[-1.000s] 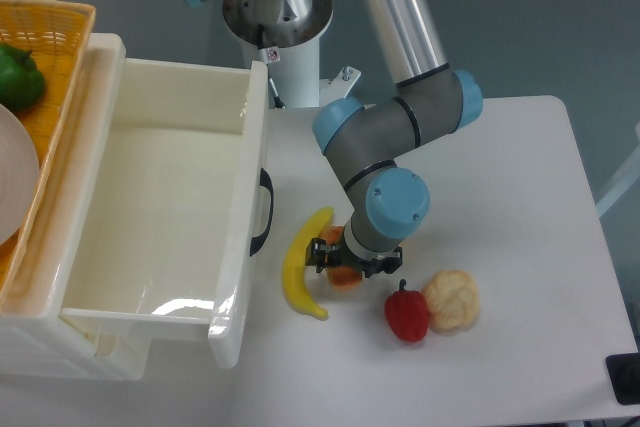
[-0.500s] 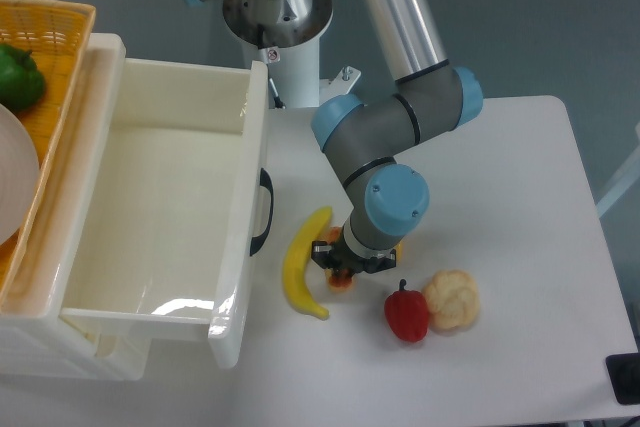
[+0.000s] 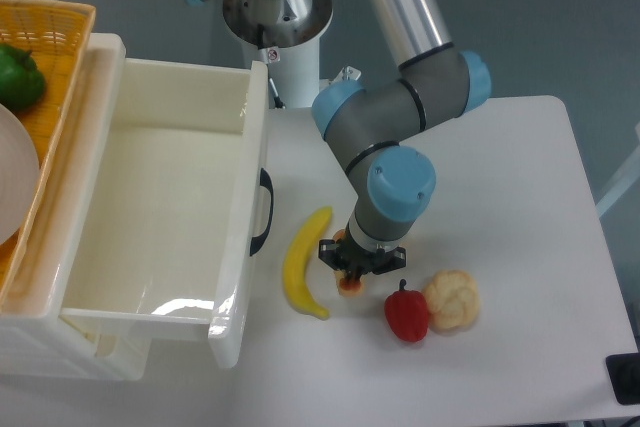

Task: Pick up the square bread
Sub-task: 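Lift the held square bread up off the table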

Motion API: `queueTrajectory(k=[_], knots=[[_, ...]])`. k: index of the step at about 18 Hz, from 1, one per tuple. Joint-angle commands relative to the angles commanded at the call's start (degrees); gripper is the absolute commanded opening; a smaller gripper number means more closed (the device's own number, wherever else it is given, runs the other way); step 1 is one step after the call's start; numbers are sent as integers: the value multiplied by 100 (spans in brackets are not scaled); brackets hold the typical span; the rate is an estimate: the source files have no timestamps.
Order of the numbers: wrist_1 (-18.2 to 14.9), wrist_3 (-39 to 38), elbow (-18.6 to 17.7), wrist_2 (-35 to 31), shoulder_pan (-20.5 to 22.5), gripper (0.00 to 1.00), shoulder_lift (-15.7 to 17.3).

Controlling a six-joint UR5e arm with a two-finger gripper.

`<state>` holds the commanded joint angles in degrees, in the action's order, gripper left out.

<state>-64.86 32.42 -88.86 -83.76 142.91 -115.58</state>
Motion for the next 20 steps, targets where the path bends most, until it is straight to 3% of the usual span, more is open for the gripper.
queueTrajectory(k=[11, 20], knots=[[-9, 1239, 0, 0, 114, 0, 686], [-615, 2864, -53, -53, 580, 0, 1116]])
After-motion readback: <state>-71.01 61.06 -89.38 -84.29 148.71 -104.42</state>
